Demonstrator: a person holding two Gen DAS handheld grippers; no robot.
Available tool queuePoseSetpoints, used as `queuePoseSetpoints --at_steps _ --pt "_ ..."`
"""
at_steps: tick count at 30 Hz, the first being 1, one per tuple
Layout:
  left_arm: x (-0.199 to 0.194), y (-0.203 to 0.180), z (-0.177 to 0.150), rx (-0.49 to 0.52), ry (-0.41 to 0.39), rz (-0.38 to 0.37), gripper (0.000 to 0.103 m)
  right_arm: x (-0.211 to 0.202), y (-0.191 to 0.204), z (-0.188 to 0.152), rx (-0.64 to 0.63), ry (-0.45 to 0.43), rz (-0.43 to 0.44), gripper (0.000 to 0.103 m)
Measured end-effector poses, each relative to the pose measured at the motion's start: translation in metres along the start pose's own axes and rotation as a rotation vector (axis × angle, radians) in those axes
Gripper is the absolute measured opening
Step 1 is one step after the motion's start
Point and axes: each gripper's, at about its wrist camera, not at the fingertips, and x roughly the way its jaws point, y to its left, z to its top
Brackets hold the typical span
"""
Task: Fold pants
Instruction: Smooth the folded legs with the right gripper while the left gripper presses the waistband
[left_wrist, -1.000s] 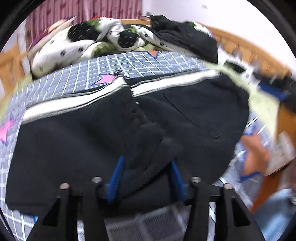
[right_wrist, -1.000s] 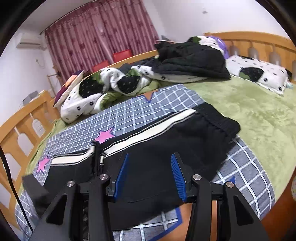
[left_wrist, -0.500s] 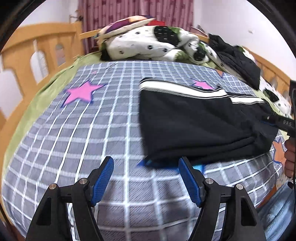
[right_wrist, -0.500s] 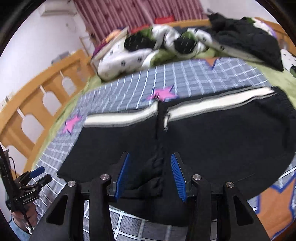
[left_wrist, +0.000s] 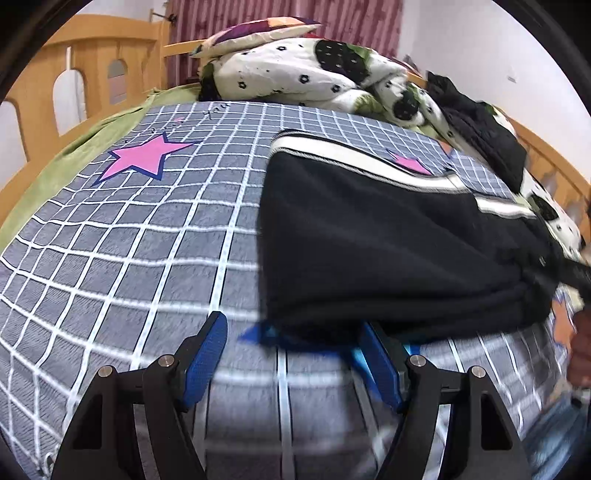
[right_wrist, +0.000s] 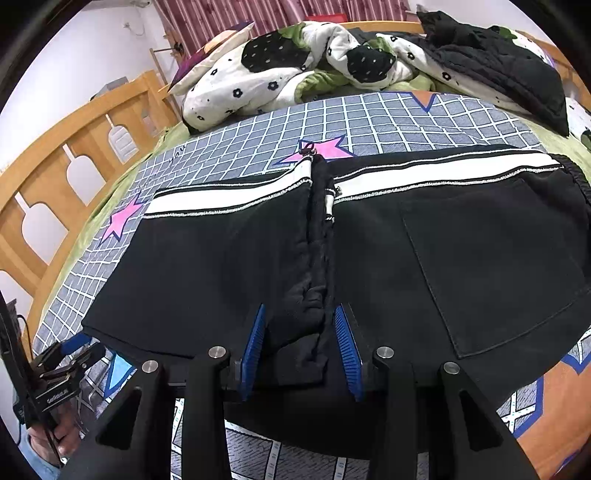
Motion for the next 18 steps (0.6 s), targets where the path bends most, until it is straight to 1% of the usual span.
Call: queuePoseSetpoints --at_steps 2,3,4,6,8,10,11,12,14,18 --pt "0.011 -0.002 0.006 -0.035 -0.007 0.004 0.070 0.001 0.000 0.000 0.003 0.002 0.001 0.040" --pt "0.013 -0.002 0.007 -0.045 -0.009 0.007 0.063 0.003 0.000 0.000 0.004 0.004 0.000 0.040" --pt "0.015 -0.003 0.007 -0.046 -0.007 0.009 0.048 0.004 0.000 0.001 0.004 0.007 -0.001 0.040" --pt "0.011 -0.005 0.006 -0.007 -0.004 0.000 0.030 0.007 0.001 0.002 0.004 0.014 -0.004 0.040" --pt "0.004 0.003 -0.001 0.006 -0.012 0.033 0.030 0.007 0.001 0.003 0.015 0.017 -0.003 0.040" --pt "0.001 0.015 -0.008 -0.018 0.001 -0.006 0.032 0.007 0.001 0.003 0.020 0.020 -0.001 0.040" --pt "-0.003 0.023 -0.012 -0.047 -0.003 -0.041 0.033 0.006 0.000 0.002 0.019 0.020 0.001 0.040" --pt "-0.005 0.025 -0.013 -0.063 -0.002 -0.056 0.034 0.006 0.000 0.002 0.014 0.021 0.005 0.040" --pt "-0.007 0.026 -0.013 -0.075 0.004 -0.066 0.034 0.006 -0.001 0.001 0.008 0.022 0.001 0.040" --pt "-0.005 0.023 -0.008 -0.091 0.002 -0.060 0.034 0.005 -0.005 0.003 0.028 0.019 0.018 0.040"
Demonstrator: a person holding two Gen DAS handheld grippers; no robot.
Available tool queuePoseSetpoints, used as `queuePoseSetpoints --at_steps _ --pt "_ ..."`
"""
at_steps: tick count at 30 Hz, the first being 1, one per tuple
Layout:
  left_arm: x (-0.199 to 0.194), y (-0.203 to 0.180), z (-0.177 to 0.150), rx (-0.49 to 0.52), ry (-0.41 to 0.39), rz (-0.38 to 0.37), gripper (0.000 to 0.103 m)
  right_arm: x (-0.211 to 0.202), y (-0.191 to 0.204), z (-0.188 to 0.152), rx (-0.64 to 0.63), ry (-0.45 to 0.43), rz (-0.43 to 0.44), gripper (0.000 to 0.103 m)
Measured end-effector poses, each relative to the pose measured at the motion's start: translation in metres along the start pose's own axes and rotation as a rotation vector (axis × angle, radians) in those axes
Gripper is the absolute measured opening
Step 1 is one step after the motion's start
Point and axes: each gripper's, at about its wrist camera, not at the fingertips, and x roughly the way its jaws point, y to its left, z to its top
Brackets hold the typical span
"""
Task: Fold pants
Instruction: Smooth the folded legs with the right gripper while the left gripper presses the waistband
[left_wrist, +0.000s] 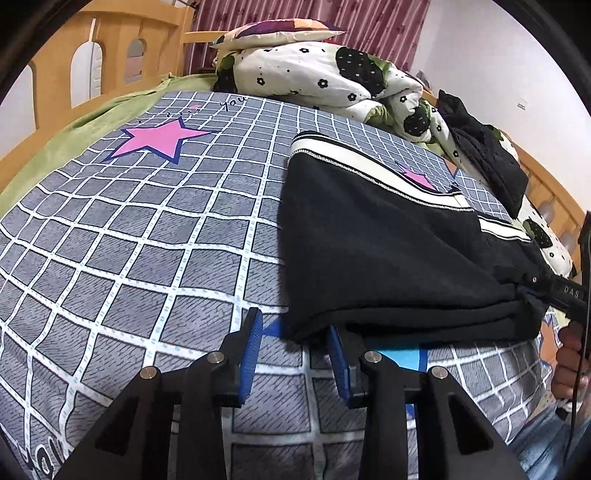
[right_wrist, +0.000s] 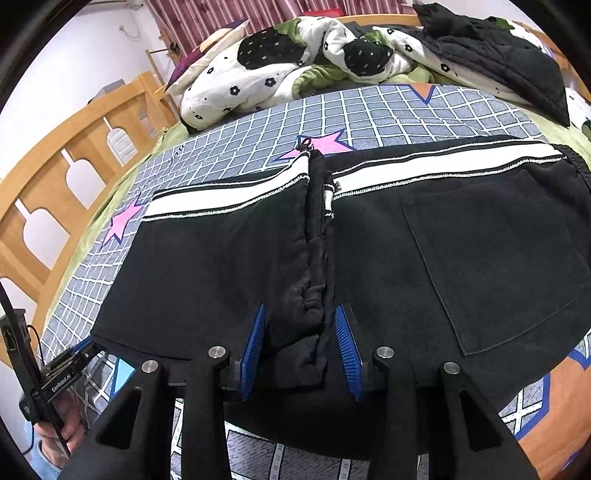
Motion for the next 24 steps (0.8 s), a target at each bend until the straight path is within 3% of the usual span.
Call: queuePoseSetpoints --at_steps 4,8,11,13,17,20,24 --pt "0.006 -0.006 0.007 0.002 -0.017 0.014 0.034 0.010 -0.004 0.001 0.008 0.010 0.024 0.040" --pt "0.006 -0.008 0.005 0.010 -0.017 -0.002 0.022 0.024 -0.004 -0.003 -0.018 0.052 -0.001 0.024" --pt "-0.004 -0.008 0.004 0.035 -0.038 0.006 0.021 -0.003 0.004 -0.010 -0.042 -0.004 0.038 0.020" --pt "-0.002 -0.005 0.002 0.043 -0.019 0.002 0.021 -0.013 0.008 -0.017 -0.055 -0.009 0.083 0.020" --pt "0.003 0.000 -0.001 0.026 0.024 -0.012 0.023 0.013 0.022 -0.039 -0.143 0.046 -0.033 0.024" --pt "-0.011 0.005 0.002 0.032 0.042 -0.056 0.023 0.006 0.031 -0.038 -0.215 0.034 -0.037 0.031" --pt "-0.037 0.010 -0.002 0.042 -0.013 -0.077 0.051 -0.018 0.021 -0.027 -0.156 -0.044 0.006 0.034"
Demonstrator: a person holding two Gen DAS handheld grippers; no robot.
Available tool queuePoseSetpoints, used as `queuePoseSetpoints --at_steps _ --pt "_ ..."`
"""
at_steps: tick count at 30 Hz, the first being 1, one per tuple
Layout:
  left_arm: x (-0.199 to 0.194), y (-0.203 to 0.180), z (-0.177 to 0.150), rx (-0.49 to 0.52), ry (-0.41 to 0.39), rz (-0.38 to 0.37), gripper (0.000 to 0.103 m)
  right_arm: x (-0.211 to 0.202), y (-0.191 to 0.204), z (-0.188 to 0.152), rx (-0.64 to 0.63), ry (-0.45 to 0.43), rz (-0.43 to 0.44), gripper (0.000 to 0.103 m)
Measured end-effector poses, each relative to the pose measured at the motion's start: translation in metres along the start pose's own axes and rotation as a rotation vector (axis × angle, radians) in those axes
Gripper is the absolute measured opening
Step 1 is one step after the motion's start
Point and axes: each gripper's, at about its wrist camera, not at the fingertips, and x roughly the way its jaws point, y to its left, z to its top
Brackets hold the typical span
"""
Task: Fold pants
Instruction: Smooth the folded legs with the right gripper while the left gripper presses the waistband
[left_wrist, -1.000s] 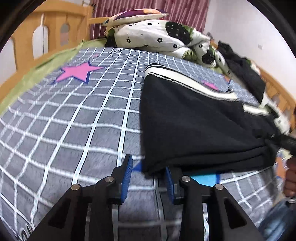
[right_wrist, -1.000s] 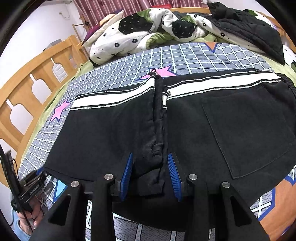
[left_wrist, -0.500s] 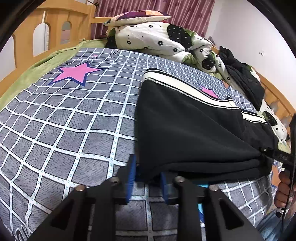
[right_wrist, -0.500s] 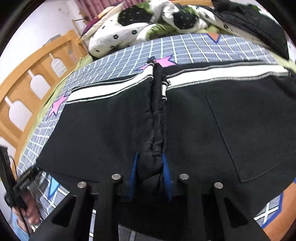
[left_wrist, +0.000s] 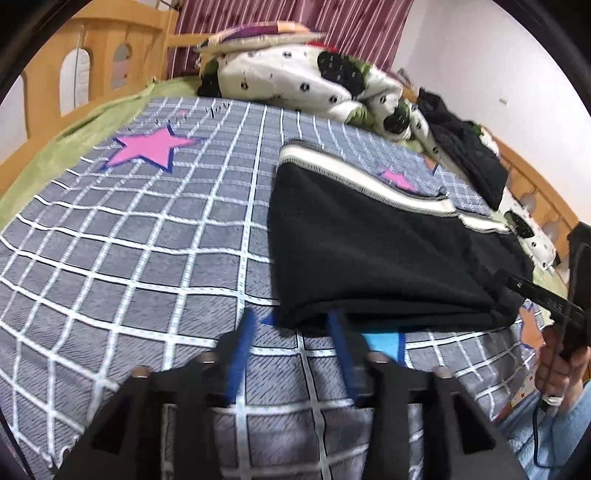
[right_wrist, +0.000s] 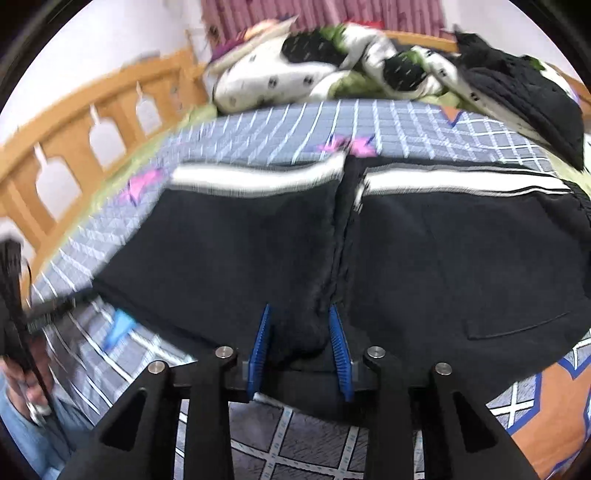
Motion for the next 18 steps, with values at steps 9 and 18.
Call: queuePoseSetpoints --at_steps 9,18 --pt "-0.005 -0.024 0.029 0.000 -0.103 -0.010 0.053 0.026 0.001 0.002 0.007 0.047 -0.125 0.023" --pt "0.062 -0.018 0.016 -0.059 0.093 0.070 0.056 0.005 -0.012 0.017 0.040 -0.033 -0.102 0.026"
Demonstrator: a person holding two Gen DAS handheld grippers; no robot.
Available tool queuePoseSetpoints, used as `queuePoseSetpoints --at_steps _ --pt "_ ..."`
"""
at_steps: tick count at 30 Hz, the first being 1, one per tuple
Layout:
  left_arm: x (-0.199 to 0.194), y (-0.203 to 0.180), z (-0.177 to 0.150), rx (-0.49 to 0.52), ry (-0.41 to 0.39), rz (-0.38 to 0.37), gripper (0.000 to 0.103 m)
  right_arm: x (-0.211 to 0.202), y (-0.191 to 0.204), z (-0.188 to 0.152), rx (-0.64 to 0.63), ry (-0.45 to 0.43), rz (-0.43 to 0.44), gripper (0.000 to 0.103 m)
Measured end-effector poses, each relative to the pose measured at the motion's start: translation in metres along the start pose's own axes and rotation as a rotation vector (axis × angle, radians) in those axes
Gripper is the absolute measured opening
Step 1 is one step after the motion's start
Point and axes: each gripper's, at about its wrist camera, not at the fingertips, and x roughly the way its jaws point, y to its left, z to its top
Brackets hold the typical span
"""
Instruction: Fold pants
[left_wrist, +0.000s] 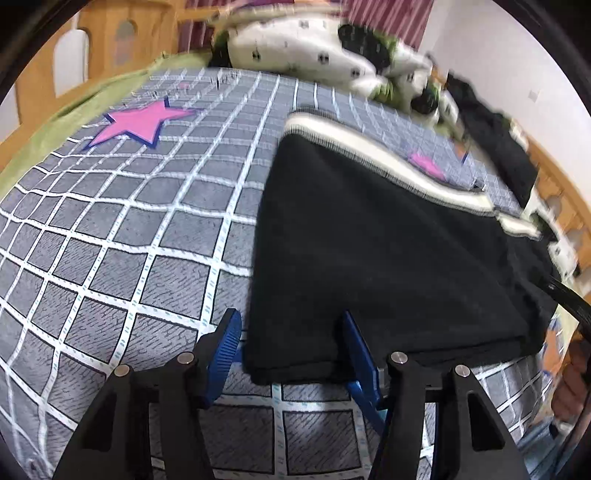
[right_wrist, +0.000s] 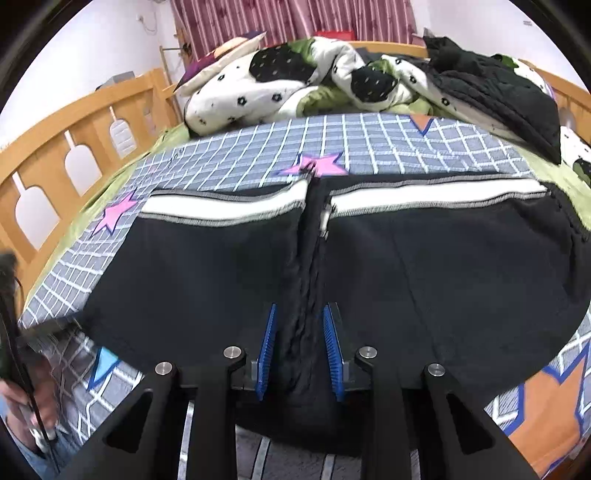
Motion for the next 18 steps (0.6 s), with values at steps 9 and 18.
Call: queuePoseSetpoints --at_steps 9,18 --pt "0.000 0.005 -0.004 0.027 -0.012 -0.027 0.058 0.049 0.016 0.066 -0.135 0.011 -0.010 0.026" --pt "0.002 0.001 -0.002 0.021 -0.015 -0.035 0.061 0.064 0.010 0.073 -0.114 -0.038 0.000 0.009"
